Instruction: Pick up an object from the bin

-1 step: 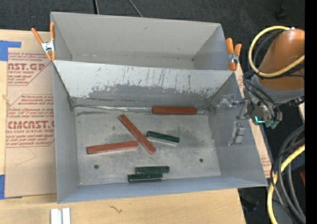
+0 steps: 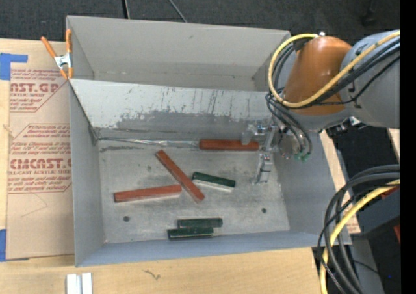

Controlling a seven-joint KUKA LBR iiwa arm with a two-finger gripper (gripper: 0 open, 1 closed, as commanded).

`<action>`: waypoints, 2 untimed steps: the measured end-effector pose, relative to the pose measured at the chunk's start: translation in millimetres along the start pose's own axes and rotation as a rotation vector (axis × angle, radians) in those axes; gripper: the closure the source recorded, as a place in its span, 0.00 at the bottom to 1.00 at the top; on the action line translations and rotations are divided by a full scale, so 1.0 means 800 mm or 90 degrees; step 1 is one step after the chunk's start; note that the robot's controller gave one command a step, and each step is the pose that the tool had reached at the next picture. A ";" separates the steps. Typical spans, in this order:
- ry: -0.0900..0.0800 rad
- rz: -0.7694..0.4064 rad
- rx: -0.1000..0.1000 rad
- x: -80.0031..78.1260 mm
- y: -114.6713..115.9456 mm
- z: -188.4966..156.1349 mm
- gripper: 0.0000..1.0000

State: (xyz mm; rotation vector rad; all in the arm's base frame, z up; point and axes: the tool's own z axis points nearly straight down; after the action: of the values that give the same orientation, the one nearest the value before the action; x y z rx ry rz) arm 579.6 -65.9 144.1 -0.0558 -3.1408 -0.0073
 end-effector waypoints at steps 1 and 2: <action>0.001 -0.040 0.000 0.014 0.118 0.050 0.00; 0.000 0.033 0.002 0.034 0.128 0.042 0.00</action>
Offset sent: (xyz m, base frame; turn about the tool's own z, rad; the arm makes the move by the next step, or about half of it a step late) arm -0.0072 0.0887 -0.0375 -0.0551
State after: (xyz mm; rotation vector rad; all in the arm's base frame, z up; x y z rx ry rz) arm 555.7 37.9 110.8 -0.1360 -3.1381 -0.0019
